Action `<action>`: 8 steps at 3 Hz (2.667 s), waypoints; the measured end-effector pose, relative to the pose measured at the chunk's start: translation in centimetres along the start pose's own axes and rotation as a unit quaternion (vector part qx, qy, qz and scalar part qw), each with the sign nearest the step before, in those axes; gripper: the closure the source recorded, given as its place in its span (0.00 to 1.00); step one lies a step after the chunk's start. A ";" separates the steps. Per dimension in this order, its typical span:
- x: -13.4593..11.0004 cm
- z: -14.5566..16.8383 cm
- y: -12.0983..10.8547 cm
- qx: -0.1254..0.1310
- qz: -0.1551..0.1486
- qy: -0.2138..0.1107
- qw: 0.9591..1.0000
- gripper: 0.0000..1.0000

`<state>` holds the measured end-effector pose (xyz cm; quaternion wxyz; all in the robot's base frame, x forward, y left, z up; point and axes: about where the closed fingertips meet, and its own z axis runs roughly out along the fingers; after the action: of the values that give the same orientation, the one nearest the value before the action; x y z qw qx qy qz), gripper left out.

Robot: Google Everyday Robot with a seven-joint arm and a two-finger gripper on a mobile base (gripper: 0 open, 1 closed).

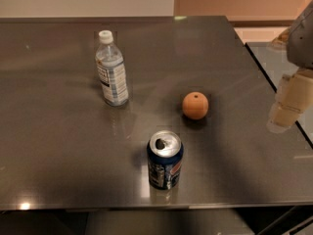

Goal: Knock blue plastic bottle over

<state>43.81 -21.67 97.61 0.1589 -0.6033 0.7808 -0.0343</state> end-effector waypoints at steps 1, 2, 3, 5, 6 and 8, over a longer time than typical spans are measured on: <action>0.0 0.0 0.0 0.000 0.000 0.000 1.000 0.00; -1.4 -0.2 -1.2 0.007 0.013 -0.030 0.999 0.00; -4.1 0.4 -3.0 0.012 0.028 -0.075 0.997 0.00; -11.8 3.6 -5.3 -0.002 0.035 -0.162 0.986 0.00; -15.4 5.6 -5.7 -0.015 0.039 -0.196 0.980 0.00; -21.5 8.3 -6.1 -0.021 0.040 -0.263 0.964 0.00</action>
Offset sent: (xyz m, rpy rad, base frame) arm 0.0328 0.0210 0.0150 0.1429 -0.0423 -0.0326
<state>56.63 -1.67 95.73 0.3471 -0.5627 0.7353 0.1489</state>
